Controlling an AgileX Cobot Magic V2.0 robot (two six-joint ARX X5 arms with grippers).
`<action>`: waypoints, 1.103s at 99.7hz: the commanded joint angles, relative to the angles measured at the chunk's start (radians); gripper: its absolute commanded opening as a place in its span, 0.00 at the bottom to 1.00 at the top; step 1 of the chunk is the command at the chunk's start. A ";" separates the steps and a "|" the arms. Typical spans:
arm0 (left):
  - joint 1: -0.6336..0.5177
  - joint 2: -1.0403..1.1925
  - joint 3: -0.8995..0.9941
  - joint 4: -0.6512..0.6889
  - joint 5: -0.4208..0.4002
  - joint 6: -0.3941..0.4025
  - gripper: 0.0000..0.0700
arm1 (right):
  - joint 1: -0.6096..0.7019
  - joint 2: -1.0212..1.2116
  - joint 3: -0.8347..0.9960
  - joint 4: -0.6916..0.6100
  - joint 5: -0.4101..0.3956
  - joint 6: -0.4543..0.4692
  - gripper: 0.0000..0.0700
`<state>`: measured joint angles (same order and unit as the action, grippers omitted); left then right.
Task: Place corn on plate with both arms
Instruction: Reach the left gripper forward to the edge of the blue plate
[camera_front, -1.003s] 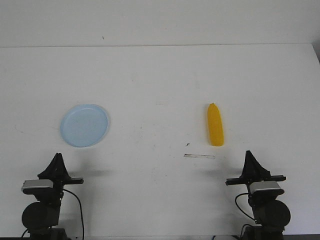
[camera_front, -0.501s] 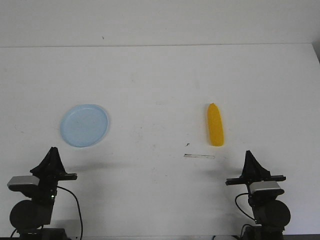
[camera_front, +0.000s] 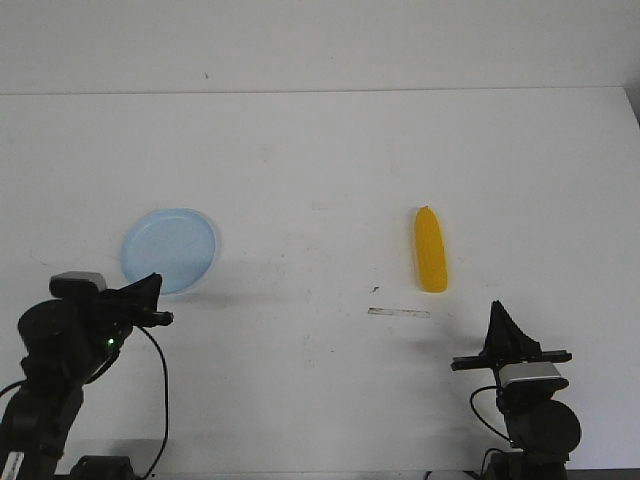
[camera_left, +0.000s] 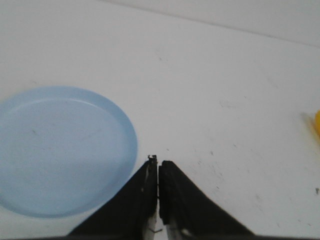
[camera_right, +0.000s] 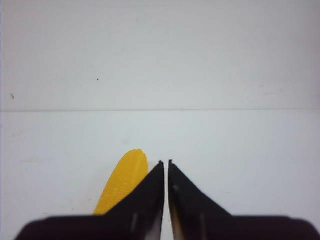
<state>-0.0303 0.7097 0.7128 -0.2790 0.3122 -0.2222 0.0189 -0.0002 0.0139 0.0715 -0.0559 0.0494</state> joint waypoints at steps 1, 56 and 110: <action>0.000 0.059 0.030 -0.002 0.093 -0.010 0.00 | 0.000 0.001 -0.001 0.010 0.002 -0.005 0.02; 0.067 0.500 0.292 -0.178 0.401 -0.163 0.00 | 0.000 0.002 -0.001 0.010 0.002 -0.005 0.02; 0.246 0.898 0.741 -0.436 0.036 0.128 0.00 | 0.000 0.002 -0.001 0.010 0.002 -0.005 0.02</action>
<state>0.2028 1.5642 1.4128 -0.6952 0.3462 -0.1448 0.0189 -0.0002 0.0139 0.0715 -0.0559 0.0494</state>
